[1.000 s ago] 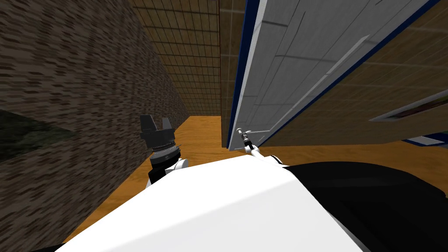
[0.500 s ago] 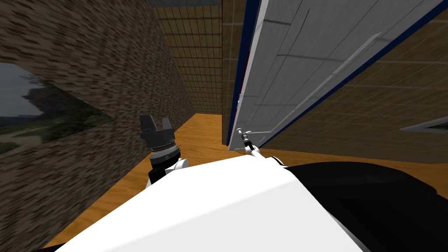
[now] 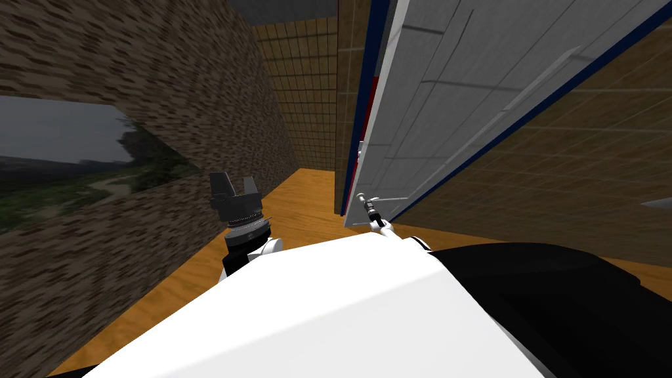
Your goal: Pull the door open
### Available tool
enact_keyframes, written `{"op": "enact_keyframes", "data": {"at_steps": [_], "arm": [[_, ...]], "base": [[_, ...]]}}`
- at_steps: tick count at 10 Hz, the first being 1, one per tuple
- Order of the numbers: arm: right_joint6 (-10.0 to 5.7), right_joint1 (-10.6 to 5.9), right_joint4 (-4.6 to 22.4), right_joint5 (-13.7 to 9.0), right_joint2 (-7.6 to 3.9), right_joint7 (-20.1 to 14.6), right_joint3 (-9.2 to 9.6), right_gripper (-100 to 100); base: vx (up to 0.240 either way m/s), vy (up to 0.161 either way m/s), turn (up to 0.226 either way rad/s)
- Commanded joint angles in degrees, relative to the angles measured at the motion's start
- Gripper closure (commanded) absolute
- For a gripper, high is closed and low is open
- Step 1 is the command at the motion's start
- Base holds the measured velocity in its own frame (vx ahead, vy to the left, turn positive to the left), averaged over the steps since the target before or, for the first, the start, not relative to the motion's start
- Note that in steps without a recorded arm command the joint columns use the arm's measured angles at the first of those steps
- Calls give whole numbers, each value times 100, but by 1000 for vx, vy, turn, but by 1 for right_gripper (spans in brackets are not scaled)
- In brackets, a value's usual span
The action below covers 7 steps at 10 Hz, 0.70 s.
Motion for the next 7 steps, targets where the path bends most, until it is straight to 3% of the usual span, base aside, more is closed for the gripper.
{"op": "enact_keyframes", "data": {"at_steps": [1,6,7], "arm": [[-105,76,-7,28,-57,-107,75,100],[-540,406,4,73,-476,-577,260,100],[-458,343,17,70,-411,-520,249,100]], "base": [[-169,0,90],[-213,-84,169],[-91,-37,38]]}}
